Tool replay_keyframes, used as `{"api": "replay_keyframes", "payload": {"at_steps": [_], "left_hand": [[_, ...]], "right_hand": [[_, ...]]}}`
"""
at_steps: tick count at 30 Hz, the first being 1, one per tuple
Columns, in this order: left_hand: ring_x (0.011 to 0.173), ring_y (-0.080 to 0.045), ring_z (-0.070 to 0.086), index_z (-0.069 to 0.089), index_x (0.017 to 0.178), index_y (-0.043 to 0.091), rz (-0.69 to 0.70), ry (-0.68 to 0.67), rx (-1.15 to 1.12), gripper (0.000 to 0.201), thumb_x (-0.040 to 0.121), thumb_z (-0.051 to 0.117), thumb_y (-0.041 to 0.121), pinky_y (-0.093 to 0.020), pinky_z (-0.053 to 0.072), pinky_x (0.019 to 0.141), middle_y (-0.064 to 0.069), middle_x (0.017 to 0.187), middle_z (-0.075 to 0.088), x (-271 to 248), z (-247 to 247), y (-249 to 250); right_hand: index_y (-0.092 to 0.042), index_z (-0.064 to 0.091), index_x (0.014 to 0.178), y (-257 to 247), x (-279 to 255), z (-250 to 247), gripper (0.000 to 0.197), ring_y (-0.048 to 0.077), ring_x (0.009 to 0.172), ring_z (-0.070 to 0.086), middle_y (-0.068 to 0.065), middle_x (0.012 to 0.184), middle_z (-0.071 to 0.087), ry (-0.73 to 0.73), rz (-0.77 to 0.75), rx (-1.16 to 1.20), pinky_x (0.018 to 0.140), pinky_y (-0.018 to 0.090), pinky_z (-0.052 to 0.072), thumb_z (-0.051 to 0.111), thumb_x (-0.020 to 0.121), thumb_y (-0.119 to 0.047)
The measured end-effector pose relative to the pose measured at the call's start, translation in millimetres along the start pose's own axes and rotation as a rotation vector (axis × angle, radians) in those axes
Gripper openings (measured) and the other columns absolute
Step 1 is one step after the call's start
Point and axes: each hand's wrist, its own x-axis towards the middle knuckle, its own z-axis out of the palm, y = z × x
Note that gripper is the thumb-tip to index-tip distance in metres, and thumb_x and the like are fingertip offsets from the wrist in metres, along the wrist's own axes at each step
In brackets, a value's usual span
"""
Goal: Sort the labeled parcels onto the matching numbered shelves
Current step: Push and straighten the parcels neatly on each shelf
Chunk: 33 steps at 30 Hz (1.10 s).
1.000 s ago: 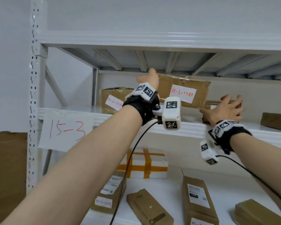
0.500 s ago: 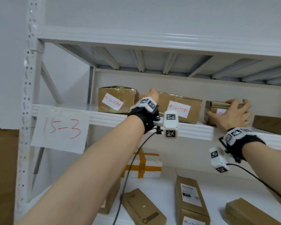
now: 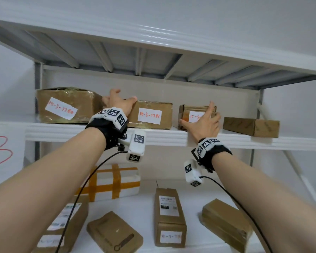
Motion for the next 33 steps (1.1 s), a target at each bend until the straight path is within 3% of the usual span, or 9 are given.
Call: {"api": "replay_keyframes", "payload": {"at_steps": [4,7,9,11,14,20,25,29,33], "left_hand": [[0.12,-0.027,0.055,0.069,0.09,0.037,-0.007,-0.071,0.048,0.076,0.017,0.085,0.055,-0.04,0.047,0.105,-0.002,0.131,0.054,5,8,-2],[0.11,-0.025,0.061,0.067,0.076,0.038,-0.018,-0.082,0.049,0.076,0.004,0.082,0.058,-0.037,0.053,0.097,-0.001,0.125,0.06,27,17,-12],[0.11,-0.026,0.062,0.068,0.082,0.037,-0.022,-0.102,0.077,0.071,0.017,0.09,0.054,-0.035,0.052,0.097,-0.003,0.127,0.06,27,13,-8],[0.112,-0.025,0.061,0.067,0.097,0.033,-0.018,-0.171,0.142,0.061,0.044,0.096,0.042,-0.029,0.048,0.097,-0.005,0.132,0.057,28,11,-4],[0.114,-0.028,0.058,0.064,0.089,0.036,-0.022,-0.13,0.191,0.068,0.028,0.089,0.049,-0.033,0.048,0.098,-0.005,0.134,0.054,23,11,-1],[0.141,-0.032,0.03,0.068,0.108,0.03,0.263,0.167,0.293,0.044,0.071,0.073,0.052,-0.048,0.015,0.12,-0.007,0.147,0.038,-5,28,17],[0.128,-0.033,0.048,0.074,0.1,0.031,0.256,0.201,0.221,0.033,0.074,0.067,0.051,-0.05,0.031,0.113,-0.006,0.129,0.062,-15,54,34],[0.128,-0.032,0.048,0.074,0.099,0.03,0.297,0.232,0.206,0.025,0.08,0.066,0.043,-0.048,0.026,0.116,-0.004,0.126,0.065,-24,68,37],[0.117,-0.025,0.057,0.072,0.09,0.031,0.262,0.191,0.138,0.021,0.078,0.065,0.046,-0.043,0.038,0.11,0.003,0.11,0.072,-29,66,30]], "right_hand": [[-0.016,-0.004,0.16,6,5,0,0.141,0.04,0.131,0.045,0.025,0.146,0.039,-0.019,-0.011,-0.002,0.111,0.048,0.038,0.086,0.062,-0.064],[-0.012,-0.007,0.16,12,13,-4,0.141,0.041,0.142,0.037,0.023,0.156,0.031,-0.146,0.002,-0.011,0.117,0.05,0.032,0.082,0.065,-0.067],[-0.012,-0.001,0.161,15,17,-8,0.135,0.04,0.147,0.028,0.022,0.16,0.026,-0.173,-0.02,-0.015,0.121,0.05,0.025,0.076,0.068,-0.073],[-0.012,0.022,0.158,24,20,-17,0.112,0.036,0.145,0.03,0.019,0.155,0.035,0.002,-0.141,-0.011,0.121,0.048,0.023,0.066,0.076,-0.074],[-0.017,0.052,0.134,45,28,-48,0.064,0.029,0.129,0.044,0.01,0.132,0.05,0.303,-0.313,0.012,0.119,0.049,0.024,0.062,0.081,-0.052],[-0.016,0.06,0.101,117,65,-110,0.043,0.033,0.127,0.043,0.01,0.123,0.049,0.47,-0.021,-0.209,0.12,0.052,0.016,0.053,0.078,-0.051],[-0.016,0.058,0.098,143,61,-113,0.045,0.037,0.116,0.044,0.012,0.121,0.047,0.302,0.193,-0.177,0.107,0.052,0.029,0.05,0.074,-0.053],[-0.018,0.049,0.121,154,58,-95,0.054,0.039,0.116,0.049,0.015,0.128,0.046,0.172,0.146,-0.131,0.1,0.049,0.036,0.064,0.078,-0.046],[-0.019,0.052,0.128,156,57,-80,0.052,0.038,0.126,0.042,0.02,0.133,0.045,0.1,0.115,-0.215,0.107,0.049,0.029,0.053,0.086,-0.05]]}}
